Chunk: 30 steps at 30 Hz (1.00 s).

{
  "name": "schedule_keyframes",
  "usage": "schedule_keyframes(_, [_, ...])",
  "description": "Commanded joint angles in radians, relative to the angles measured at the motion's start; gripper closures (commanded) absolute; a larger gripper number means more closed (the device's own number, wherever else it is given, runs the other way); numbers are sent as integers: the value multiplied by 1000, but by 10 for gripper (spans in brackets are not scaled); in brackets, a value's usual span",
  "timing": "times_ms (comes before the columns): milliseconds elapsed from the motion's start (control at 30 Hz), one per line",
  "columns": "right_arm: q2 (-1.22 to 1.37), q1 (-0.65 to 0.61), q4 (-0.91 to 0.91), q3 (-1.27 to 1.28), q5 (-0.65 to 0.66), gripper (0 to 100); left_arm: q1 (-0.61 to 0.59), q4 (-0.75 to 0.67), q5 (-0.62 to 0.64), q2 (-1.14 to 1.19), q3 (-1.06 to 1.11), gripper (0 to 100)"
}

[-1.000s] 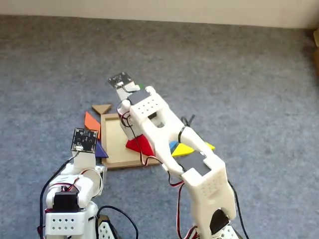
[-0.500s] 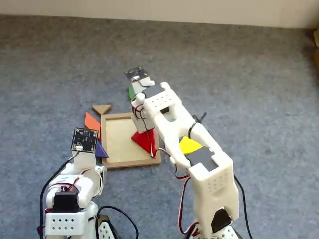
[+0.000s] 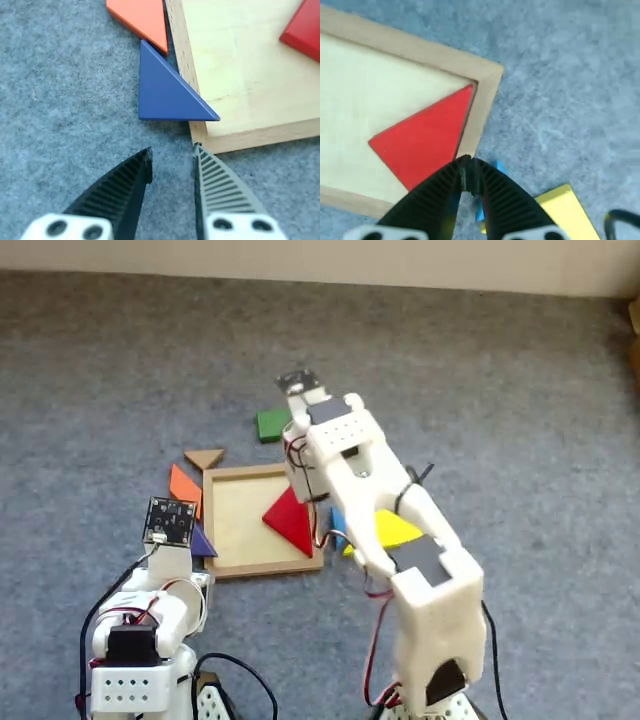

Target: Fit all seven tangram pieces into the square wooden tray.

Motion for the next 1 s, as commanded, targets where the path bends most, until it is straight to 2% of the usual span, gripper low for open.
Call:
schedule_keyframes(0, [-206,35,-2,74,9,993,13,5,-5,-54,21,860])
schedule_keyframes(367, [-639,82,-85,456,11,992,13,5,-5,-54,21,860])
schedule_keyframes(667, [-705,84,-87,507,-17,991,12,5,-5,-54,21,860])
schedule_keyframes(733, [-705,84,-108,515,-112,967,12,5,-5,-54,21,860])
schedule_keyframes(800, [-705,93,-127,545,-262,913,12,5,-5,-54,21,860])
schedule_keyframes(967, [-707,105,-193,625,-647,700,12,5,-5,-54,21,860])
